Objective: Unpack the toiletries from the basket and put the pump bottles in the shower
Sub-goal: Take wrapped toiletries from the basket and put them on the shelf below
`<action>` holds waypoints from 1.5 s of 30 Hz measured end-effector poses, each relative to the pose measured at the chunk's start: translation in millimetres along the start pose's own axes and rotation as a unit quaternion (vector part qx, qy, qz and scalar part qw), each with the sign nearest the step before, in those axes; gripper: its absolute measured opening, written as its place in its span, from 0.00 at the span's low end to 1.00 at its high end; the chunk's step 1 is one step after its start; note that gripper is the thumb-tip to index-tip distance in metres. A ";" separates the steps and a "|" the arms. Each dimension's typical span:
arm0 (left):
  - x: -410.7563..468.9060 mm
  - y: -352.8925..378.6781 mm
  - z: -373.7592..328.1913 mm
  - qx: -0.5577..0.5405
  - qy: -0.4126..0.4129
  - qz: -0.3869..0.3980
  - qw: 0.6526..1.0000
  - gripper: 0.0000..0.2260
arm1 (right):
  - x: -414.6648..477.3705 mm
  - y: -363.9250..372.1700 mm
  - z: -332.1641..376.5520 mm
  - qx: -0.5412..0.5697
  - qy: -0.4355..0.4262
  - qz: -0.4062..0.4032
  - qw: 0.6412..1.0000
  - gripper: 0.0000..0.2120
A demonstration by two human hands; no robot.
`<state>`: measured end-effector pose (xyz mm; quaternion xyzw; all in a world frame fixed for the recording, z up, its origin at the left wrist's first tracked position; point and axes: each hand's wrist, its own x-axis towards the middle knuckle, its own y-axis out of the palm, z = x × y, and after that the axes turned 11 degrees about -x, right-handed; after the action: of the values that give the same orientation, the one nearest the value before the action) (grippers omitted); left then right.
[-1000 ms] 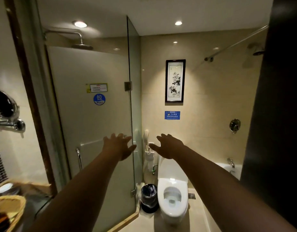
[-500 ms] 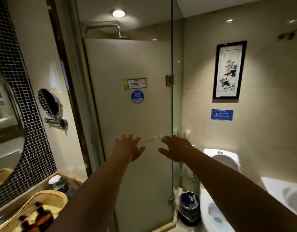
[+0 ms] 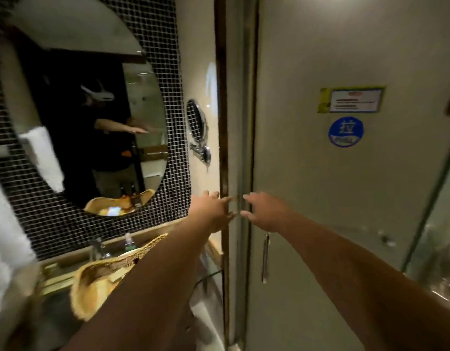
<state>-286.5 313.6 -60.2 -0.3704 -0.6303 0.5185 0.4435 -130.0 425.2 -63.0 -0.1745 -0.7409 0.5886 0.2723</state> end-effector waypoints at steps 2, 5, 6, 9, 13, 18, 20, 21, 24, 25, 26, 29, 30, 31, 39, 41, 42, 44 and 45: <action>5.6 6.8 31.7 -0.001 -0.060 0.003 0.998 0.31 | 35.4 9.4 17.1 -0.004 -0.047 -0.002 0.999 0.30; -0.9 19.7 84.2 0.018 -0.132 0.008 0.991 0.31 | 79.8 24.4 52.3 0.010 -0.088 0.005 0.996 0.31; -5.3 24.1 102.3 0.027 -0.151 0.010 0.988 0.31 | 92.2 30.2 66.9 0.017 -0.100 0.016 0.995 0.32; -15.4 30.8 154.3 0.044 -0.207 0.020 0.977 0.32 | 128.0 48.4 111.7 0.000 -0.156 0.045 0.987 0.33; -23.2 47.3 218.9 0.031 -0.252 0.030 0.967 0.31 | 177.7 71.1 174.7 -0.012 -0.195 0.084 0.977 0.36; -29.3 90.0 296.5 0.043 -0.272 0.063 0.959 0.31 | 232.2 95.3 248.3 -0.023 -0.234 0.106 0.966 0.34; -22.9 99.9 327.1 0.032 -0.278 0.068 0.958 0.31 | 253.9 106.9 272.0 -0.031 -0.242 0.114 0.963 0.34; -18.7 103.7 341.6 0.027 -0.277 0.072 0.958 0.31 | 264.4 112.2 282.4 -0.031 -0.243 0.118 0.962 0.34; -5.4 115.2 380.4 0.026 -0.255 0.089 0.962 0.30 | 296.7 127.9 309.8 -0.026 -0.259 0.137 0.956 0.33; -1.4 120.8 392.5 0.030 -0.243 0.095 0.965 0.29 | 307.5 134.4 317.3 -0.028 -0.267 0.143 0.953 0.33; 2.5 128.1 404.2 0.032 -0.232 0.100 0.967 0.29 | 318.8 141.5 324.3 -0.031 -0.272 0.149 0.950 0.33; 9.8 158.4 434.7 0.030 -0.225 0.120 0.967 0.29 | 348.7 170.4 340.8 -0.044 -0.288 0.170 0.942 0.33; 11.2 170.4 442.4 0.026 -0.230 0.133 0.964 0.29 | 356.6 181.8 345.8 -0.052 -0.299 0.178 0.936 0.33; 12.7 182.6 448.9 0.021 -0.233 0.152 0.960 0.29 | 363.6 193.9 351.0 -0.058 -0.309 0.190 0.930 0.33; 35.5 254.9 484.7 -0.001 -0.250 0.231 0.940 0.28 | 404.9 299.1 389.3 -0.041 -0.393 0.273 0.877 0.32; 41.2 269.8 488.9 0.015 -0.255 0.250 0.934 0.28 | 411.8 322.0 395.0 -0.046 -0.421 0.283 0.860 0.33; 44.6 277.2 491.1 0.019 -0.262 0.264 0.928 0.28 | 414.7 332.4 397.1 -0.048 -0.436 0.292 0.850 0.33; 51.2 292.1 494.6 0.005 -0.283 0.288 0.915 0.28 | 419.3 352.8 399.3 -0.057 -0.462 0.308 0.830 0.34; 54.0 299.4 494.9 -0.009 -0.294 0.296 0.909 0.28 | 420.3 362.6 399.5 -0.064 -0.473 0.315 0.820 0.34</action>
<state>-769.1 259.1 -378.9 -0.3751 -0.5980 0.7057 0.0607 -728.2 447.3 -393.9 -0.1157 -0.7194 0.6037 -0.3235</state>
